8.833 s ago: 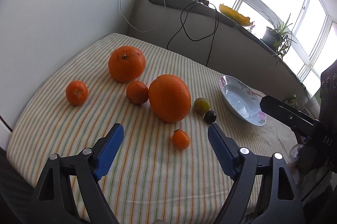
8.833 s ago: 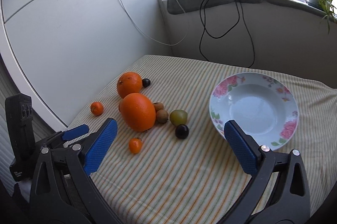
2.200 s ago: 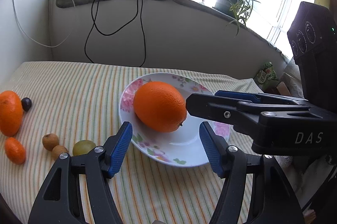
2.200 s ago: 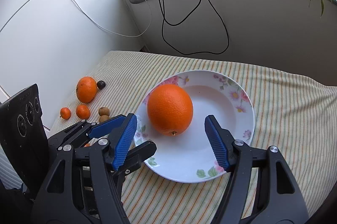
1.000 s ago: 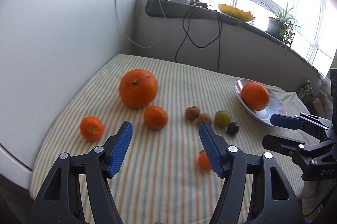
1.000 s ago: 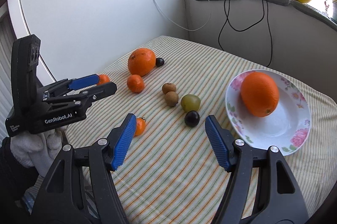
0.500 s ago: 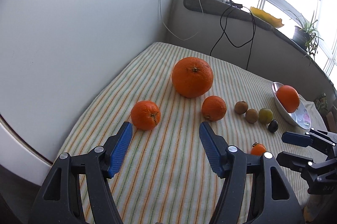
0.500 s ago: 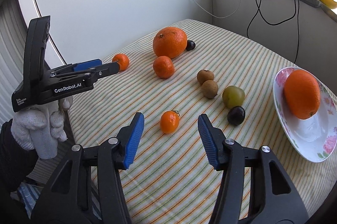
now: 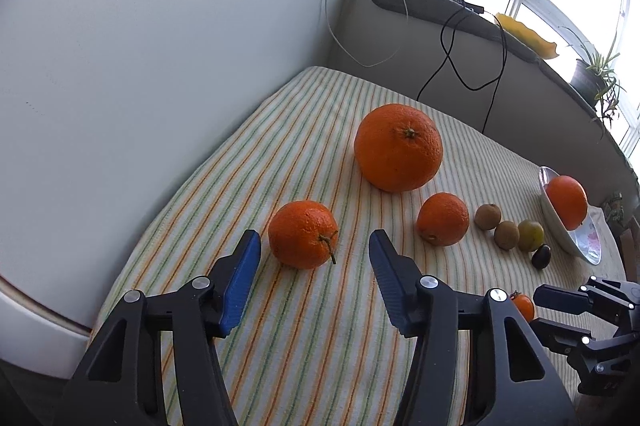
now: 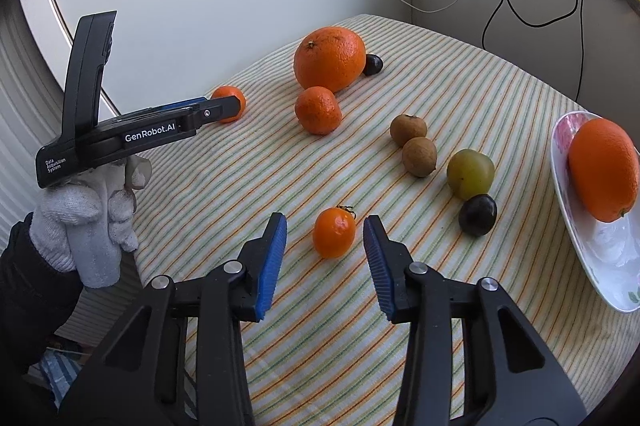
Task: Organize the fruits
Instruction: 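Withdraw the right tool and move it to the small tangerine, then close the right tool's fingers on the small tangerine and lift it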
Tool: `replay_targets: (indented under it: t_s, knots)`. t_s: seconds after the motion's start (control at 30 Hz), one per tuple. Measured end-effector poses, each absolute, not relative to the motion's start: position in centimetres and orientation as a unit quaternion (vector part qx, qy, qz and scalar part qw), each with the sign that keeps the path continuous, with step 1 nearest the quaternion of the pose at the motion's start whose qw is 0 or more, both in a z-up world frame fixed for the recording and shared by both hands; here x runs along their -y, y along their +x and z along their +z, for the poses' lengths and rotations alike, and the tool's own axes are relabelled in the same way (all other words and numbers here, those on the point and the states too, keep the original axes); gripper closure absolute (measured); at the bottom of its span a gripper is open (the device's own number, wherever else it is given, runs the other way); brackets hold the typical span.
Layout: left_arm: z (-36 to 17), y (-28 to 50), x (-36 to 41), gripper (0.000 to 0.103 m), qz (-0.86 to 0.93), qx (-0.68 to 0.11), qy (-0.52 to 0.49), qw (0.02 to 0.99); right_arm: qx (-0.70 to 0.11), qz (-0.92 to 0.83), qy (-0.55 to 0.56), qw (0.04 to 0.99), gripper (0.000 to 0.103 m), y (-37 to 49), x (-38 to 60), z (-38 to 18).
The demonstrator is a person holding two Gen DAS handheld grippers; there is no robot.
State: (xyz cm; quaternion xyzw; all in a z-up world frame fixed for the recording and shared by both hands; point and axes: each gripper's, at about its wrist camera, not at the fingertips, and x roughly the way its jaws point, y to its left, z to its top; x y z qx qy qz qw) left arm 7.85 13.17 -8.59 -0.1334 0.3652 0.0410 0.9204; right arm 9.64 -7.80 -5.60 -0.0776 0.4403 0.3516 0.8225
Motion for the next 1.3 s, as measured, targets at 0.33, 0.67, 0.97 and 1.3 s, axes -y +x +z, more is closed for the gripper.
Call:
replay_targets:
  t_s: [0.33, 0.67, 0.97, 1.3]
  knots:
    - [-9.2, 8.5, -13.3, 0.055, 0.035, -0.377, -0.136, 0.915, -0.454, 0.35, -0.081, 0.816, 0.066, 10.2, 7.1, -6.8]
    - [-9.4, 8.8, -13.6, 0.067, 0.036, -0.378, -0.143, 0.914, -0.457, 0.345, -0.091, 0.815, 0.071, 10.2, 6.9, -7.0]
    - [-9.4, 8.6, -13.7, 0.068, 0.03, -0.372, -0.144, 0.917, -0.458, 0.342, -0.089, 0.816, 0.078, 10.2, 7.0, -7.1]
    - [-8.6, 7.9, -13.4, 0.068, 0.021, -0.359, -0.147, 0.921, -0.452, 0.347, -0.078, 0.818, 0.079, 10.0, 7.5, -6.7]
